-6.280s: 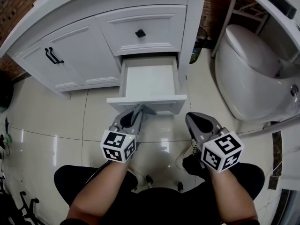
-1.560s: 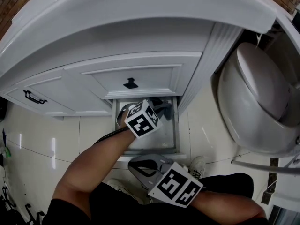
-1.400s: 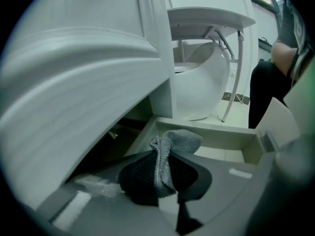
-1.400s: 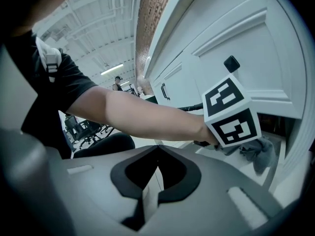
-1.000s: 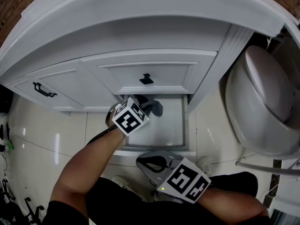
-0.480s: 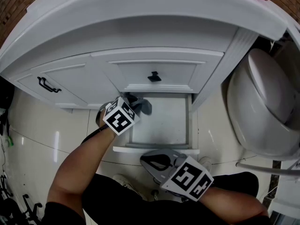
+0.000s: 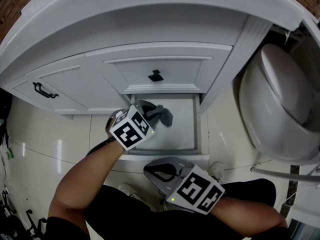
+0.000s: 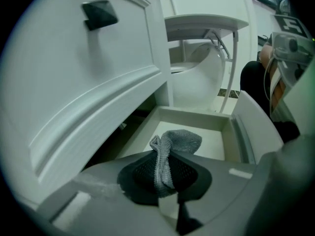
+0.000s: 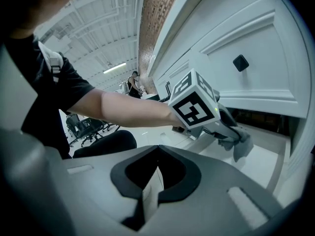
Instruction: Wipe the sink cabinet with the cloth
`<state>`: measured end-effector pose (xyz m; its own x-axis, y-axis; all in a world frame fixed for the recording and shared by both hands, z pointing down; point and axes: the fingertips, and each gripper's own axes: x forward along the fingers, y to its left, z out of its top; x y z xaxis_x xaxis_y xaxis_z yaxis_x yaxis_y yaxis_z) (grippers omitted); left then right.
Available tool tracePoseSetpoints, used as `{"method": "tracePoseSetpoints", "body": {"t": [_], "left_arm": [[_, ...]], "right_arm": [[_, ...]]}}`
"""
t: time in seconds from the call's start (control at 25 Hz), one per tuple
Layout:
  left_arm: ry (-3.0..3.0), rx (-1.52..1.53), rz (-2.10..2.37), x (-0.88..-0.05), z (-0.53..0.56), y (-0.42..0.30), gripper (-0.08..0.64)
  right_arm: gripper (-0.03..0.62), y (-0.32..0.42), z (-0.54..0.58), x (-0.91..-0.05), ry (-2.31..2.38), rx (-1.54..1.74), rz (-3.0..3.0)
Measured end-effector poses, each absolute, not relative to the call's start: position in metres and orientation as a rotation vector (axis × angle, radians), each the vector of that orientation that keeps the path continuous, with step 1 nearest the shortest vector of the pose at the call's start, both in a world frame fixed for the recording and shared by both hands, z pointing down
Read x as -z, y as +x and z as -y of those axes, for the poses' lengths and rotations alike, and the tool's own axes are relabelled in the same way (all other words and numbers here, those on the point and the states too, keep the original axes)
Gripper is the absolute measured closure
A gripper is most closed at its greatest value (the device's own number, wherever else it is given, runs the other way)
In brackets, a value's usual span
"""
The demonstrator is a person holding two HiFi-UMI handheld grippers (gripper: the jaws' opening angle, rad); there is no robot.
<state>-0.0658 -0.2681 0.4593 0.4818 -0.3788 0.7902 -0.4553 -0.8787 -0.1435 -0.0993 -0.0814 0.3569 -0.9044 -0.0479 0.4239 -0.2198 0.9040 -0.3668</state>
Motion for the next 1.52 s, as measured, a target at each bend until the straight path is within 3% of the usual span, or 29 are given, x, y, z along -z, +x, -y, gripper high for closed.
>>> {"method": "tracePoseSetpoints", "body": {"t": [0.32, 0.56, 1.52], "left_arm": [[2.728, -1.277, 0.517, -0.458, 0.251, 0.014, 0.523], [2.743, -1.335, 0.443, -0.468, 0.249, 0.035, 0.525], [2.558, -1.535, 0.557, -0.48, 0.239, -0.091, 0.525]], "right_arm": [[0.588, -0.092, 0.078, -0.365, 0.193, -0.603, 2.638], [0.588, -0.097, 0.072, -0.364, 0.168, -0.589, 2.641], [0.588, -0.106, 0.065, -0.372, 0.151, -0.574, 2.619]]}}
